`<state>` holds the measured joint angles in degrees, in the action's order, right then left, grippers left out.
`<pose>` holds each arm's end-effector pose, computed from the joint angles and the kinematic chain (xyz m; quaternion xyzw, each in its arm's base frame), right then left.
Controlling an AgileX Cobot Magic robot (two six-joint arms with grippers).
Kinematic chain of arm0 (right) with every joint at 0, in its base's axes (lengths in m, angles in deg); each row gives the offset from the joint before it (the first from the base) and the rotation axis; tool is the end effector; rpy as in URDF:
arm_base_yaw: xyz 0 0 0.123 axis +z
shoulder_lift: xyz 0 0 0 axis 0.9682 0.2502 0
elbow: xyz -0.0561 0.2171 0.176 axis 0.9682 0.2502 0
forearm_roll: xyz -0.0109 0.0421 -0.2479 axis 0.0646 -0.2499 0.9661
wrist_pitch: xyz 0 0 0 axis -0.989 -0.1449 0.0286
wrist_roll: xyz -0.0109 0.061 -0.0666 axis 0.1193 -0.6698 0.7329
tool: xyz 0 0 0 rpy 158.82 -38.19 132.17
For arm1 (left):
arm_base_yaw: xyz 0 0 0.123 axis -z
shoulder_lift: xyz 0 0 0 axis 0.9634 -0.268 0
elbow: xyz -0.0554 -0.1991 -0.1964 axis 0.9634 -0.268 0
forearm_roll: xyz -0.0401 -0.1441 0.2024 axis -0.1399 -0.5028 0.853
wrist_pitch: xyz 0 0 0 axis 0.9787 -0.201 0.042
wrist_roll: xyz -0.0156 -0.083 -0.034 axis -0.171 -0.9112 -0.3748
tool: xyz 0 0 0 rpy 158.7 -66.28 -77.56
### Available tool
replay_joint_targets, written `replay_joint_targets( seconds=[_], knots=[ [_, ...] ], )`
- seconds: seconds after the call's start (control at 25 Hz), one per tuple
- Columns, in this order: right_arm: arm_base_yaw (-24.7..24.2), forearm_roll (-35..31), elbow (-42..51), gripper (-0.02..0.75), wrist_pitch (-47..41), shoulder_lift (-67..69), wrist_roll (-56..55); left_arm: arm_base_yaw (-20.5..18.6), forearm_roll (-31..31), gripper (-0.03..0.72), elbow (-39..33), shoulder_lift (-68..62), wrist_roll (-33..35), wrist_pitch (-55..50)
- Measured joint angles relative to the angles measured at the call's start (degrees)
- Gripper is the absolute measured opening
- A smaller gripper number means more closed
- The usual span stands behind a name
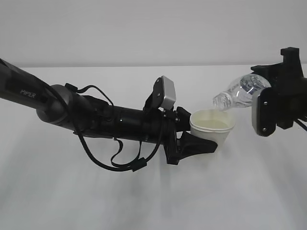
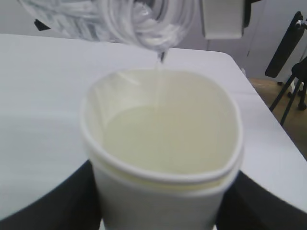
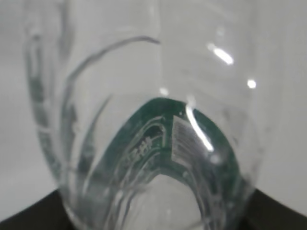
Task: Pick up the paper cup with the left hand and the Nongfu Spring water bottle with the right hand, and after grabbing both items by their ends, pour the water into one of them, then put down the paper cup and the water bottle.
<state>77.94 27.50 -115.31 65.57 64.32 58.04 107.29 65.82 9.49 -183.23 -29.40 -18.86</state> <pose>0.3098 0.0331 0.1836 -0.6769 0.4415 -0.3872 0.4439 0.3252 -0.2997 0.1049 0.5247 0.5669 -0.4710 0.4260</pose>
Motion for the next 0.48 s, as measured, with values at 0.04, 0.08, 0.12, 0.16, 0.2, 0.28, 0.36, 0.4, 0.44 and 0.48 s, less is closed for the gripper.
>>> replay_joint_targets(
  seconds=[0.04, 0.08, 0.12, 0.16, 0.2, 0.28, 0.36, 0.4, 0.44, 0.48],
  knots=[
    [0.0, -0.12, 0.0, 0.407, 0.0, 0.0, -0.72, 0.0, 0.0, 0.449, 0.0, 0.0, 0.0, 0.0],
    [0.0, -0.25, 0.0, 0.408, 0.0, 0.0, -1.56, 0.0, -0.11, 0.449, 0.0, 0.0, 0.0, 0.0],
    [0.0, -0.29, 0.0, 0.407, 0.0, 0.0, -2.27, 0.0, -0.21, 0.448, 0.0, 0.0, 0.0, 0.0],
    [0.0, -0.39, 0.0, 0.407, 0.0, 0.0, -2.98, 0.0, -0.19, 0.449, 0.0, 0.0, 0.0, 0.0],
    [0.0, -0.39, 0.0, 0.407, 0.0, 0.0, -3.54, 0.0, -0.24, 0.449, 0.0, 0.0, 0.0, 0.0],
    [0.0, -0.43, 0.0, 0.407, 0.0, 0.0, -4.72, 0.0, -0.32, 0.448, 0.0, 0.0, 0.0, 0.0],
    [0.0, -0.43, 0.0, 0.407, 0.0, 0.0, -6.34, 0.0, -0.32, 0.448, 0.0, 0.0, 0.0, 0.0],
    [0.0, -0.43, 0.0, 0.407, 0.0, 0.0, -6.85, 0.0, -0.32, 0.448, 0.0, 0.0, 0.0, 0.0],
    [0.0, -0.43, 0.0, 0.407, 0.0, 0.0, -7.44, 0.0, -0.37, 0.448, 0.0, 0.0, 0.0, 0.0],
    [0.0, -0.43, 0.1, 0.407, 0.0, 0.0, -8.36, 0.0, -0.46, 0.448, 0.0, 0.0, 0.0, 0.0]
  ],
)
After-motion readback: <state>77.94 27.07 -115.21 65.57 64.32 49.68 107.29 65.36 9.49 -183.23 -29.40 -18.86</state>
